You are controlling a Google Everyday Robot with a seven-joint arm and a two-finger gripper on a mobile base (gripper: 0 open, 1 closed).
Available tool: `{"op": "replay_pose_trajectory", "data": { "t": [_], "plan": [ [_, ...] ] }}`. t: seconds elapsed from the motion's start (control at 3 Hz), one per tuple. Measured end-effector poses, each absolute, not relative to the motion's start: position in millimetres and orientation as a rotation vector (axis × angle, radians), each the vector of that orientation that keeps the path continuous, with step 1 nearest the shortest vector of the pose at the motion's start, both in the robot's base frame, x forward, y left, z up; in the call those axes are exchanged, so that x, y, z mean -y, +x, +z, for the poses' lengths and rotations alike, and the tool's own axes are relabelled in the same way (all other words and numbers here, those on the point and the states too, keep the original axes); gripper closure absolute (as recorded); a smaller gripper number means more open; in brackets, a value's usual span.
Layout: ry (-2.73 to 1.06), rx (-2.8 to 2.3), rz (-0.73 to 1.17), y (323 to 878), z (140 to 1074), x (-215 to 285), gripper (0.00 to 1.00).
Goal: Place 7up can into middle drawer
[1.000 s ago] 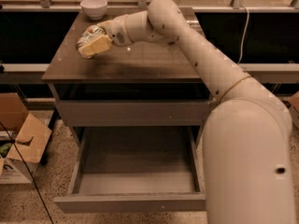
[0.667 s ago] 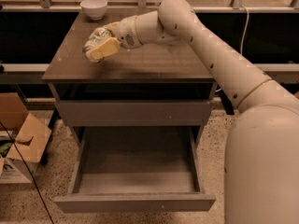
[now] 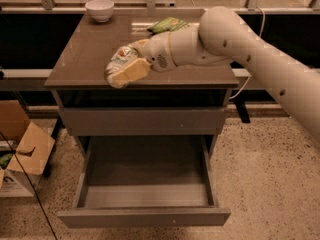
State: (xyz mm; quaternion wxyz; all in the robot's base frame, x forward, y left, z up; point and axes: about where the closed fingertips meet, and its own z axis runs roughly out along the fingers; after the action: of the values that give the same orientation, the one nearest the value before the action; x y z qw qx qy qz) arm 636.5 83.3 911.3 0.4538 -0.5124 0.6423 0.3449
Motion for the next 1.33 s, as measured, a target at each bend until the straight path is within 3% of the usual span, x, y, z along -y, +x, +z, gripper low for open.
{"op": "replay_pose_trajectory", "data": {
  "t": [0.67,1.33],
  "plan": [
    [-1.195,-1.782,0.872,551,858,-41,1.00],
    [-1.054,-1.923,0.865,524,792,-20,1.00]
  ]
}}
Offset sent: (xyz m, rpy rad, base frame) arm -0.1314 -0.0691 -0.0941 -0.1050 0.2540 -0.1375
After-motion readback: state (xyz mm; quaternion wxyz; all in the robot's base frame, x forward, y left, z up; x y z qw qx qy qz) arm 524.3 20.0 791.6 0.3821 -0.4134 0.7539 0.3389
